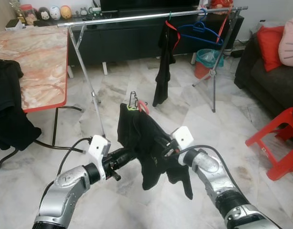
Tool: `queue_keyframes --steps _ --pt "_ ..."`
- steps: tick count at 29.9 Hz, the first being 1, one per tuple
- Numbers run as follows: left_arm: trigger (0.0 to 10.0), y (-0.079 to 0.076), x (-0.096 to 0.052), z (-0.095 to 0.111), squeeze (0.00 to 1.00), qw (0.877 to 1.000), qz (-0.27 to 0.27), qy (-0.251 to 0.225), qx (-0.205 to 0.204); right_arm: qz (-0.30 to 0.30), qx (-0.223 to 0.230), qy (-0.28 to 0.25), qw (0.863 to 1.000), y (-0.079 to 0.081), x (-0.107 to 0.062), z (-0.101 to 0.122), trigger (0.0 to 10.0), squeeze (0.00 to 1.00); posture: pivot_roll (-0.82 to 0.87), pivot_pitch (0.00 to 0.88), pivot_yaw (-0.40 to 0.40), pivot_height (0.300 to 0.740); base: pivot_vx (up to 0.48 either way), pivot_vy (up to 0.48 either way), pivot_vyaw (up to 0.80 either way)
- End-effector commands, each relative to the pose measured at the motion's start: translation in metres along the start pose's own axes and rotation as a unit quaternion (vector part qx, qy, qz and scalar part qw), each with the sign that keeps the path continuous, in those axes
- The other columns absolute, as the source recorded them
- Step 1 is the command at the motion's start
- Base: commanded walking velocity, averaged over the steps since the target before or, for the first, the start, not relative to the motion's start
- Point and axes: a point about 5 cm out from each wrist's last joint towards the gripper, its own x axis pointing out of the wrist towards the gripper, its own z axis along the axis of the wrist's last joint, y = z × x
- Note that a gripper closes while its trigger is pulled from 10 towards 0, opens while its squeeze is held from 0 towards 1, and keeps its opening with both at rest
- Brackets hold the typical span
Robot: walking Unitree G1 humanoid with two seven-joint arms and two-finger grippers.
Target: Hang hanger
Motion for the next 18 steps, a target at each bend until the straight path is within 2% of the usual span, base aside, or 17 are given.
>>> queue_keyframes --steps 1,2,7,8,10,12,13,14,15,18 --pt "10.0 0.008 -0.002 0.006 1.00 0.999 0.027 -0.010 0.015 -0.007 -0.014 -0.045 0.999 -0.007 0.002 0.019 10.0 0.00 0.03 0.051 -0.020 0.740 0.000 0.000 0.00" --pt "10.0 0.025 -0.010 0.016 1.00 0.994 0.096 -0.042 0.028 -0.039 -0.012 -0.050 0.998 -0.017 -0.003 0.021 10.0 0.00 0.03 0.050 -0.021 0.740 0.000 0.000 0.00" --pt "10.0 0.034 -0.016 0.022 1.00 0.990 0.126 -0.058 0.030 -0.043 -0.009 -0.048 0.998 -0.023 -0.007 0.020 10.0 0.00 0.03 0.047 -0.022 0.740 0.000 0.000 0.00" --pt "10.0 0.041 -0.022 0.028 1.00 0.986 0.148 -0.066 0.043 -0.035 -0.010 -0.037 0.999 -0.030 -0.014 0.018 10.0 0.00 0.04 0.045 -0.024 0.740 0.000 0.000 0.00" --pt "10.0 0.043 -0.025 0.030 1.00 0.982 0.160 -0.054 0.079 -0.013 -0.015 -0.028 0.999 -0.036 -0.024 0.014 10.0 0.00 0.04 0.043 -0.029 0.740 0.000 0.000 0.00" --pt "10.0 0.043 -0.025 0.030 1.00 0.982 0.160 -0.052 0.083 -0.010 -0.016 -0.027 0.999 -0.036 -0.025 0.014 10.0 0.00 0.04 0.043 -0.029 0.740 0.000 0.000 0.00" --pt "10.0 0.042 -0.025 0.031 0.24 0.983 0.156 -0.056 0.085 -0.006 -0.014 -0.025 1.000 -0.040 -0.029 0.013 10.0 0.00 0.04 0.041 -0.031 0.740 0.000 0.000 0.00" --pt "10.0 0.039 -0.026 0.031 0.00 0.984 0.147 -0.058 0.089 0.001 -0.003 -0.025 1.000 -0.048 -0.038 0.013 10.0 0.00 0.04 0.040 -0.032 0.740 0.000 0.000 0.00" --pt "10.0 0.038 -0.026 0.031 0.00 0.984 0.143 -0.058 0.091 0.003 0.001 -0.025 1.000 -0.051 -0.041 0.013 10.0 0.00 0.04 0.040 -0.032 0.740 0.000 0.000 0.00" --pt "10.0 0.034 -0.026 0.030 0.00 0.987 0.119 -0.054 0.091 0.071 0.045 -0.037 0.996 -0.052 -0.052 0.016 10.0 0.00 0.03 0.033 -0.027 0.740 0.000 0.000 0.00"
